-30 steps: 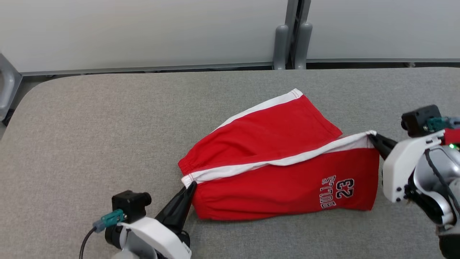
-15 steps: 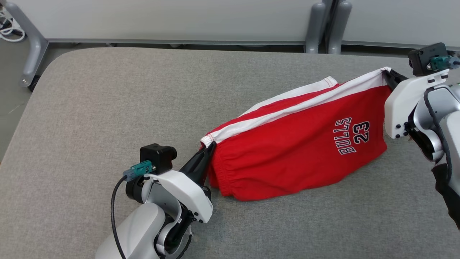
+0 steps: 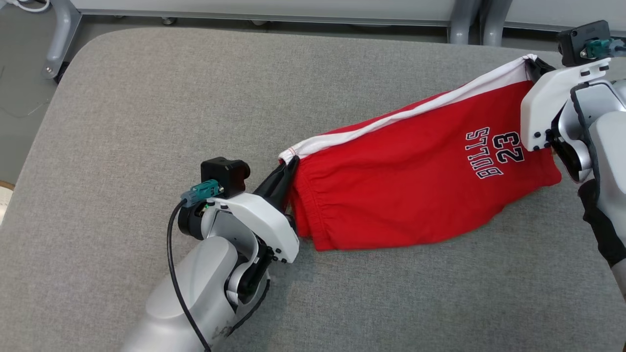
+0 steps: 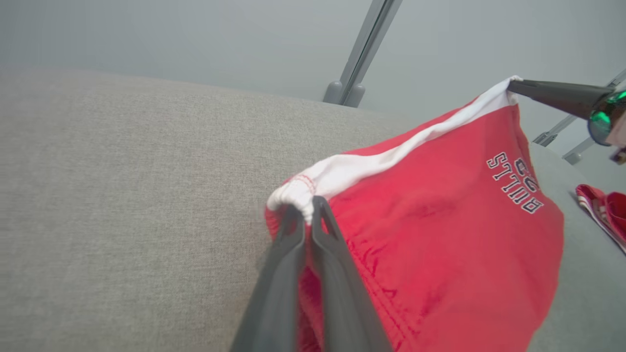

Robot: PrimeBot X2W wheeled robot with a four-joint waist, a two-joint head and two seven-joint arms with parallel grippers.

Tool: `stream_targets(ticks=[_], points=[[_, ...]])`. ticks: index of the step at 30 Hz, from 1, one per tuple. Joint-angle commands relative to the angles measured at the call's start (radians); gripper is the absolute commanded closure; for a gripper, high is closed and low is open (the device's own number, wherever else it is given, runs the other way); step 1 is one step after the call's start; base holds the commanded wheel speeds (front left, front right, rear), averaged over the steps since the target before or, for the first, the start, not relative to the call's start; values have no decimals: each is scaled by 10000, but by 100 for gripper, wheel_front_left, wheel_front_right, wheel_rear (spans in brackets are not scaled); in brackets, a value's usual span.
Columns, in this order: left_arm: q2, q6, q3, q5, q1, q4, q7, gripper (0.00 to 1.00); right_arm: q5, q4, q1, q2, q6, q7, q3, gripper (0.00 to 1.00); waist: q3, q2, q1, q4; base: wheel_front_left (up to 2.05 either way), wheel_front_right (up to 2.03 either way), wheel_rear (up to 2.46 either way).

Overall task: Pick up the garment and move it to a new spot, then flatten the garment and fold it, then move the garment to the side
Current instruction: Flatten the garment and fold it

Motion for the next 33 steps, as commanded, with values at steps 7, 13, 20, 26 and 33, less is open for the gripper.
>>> stream_targets(ticks=[7,13,20,26,33], points=[[-142,108,28,123,-623,634,-316,0,-12,1020,-543,244,2,-572,153,1,203,-1,0,182,0,0,0],[-247,44,27,106,-855,1131,-689,0,422,1674,-957,398,1,-928,476,0,116,-1,0,230,0,0,0],[283,547,182,718,-218,876,-1553,0,1452,2538,-1055,464,2,92,135,0,-509,-1,0,286,0,0,0],[1004,1230,1549,1248,1111,-1234,-1754,0,2086,3009,-863,397,2,1174,-44,0,-803,-1,0,360,0,0,0],[901,896,3927,2890,3527,-4384,-1755,0,2285,3651,-934,239,2,1881,-422,0,-584,-1,0,572,0,0,0]])
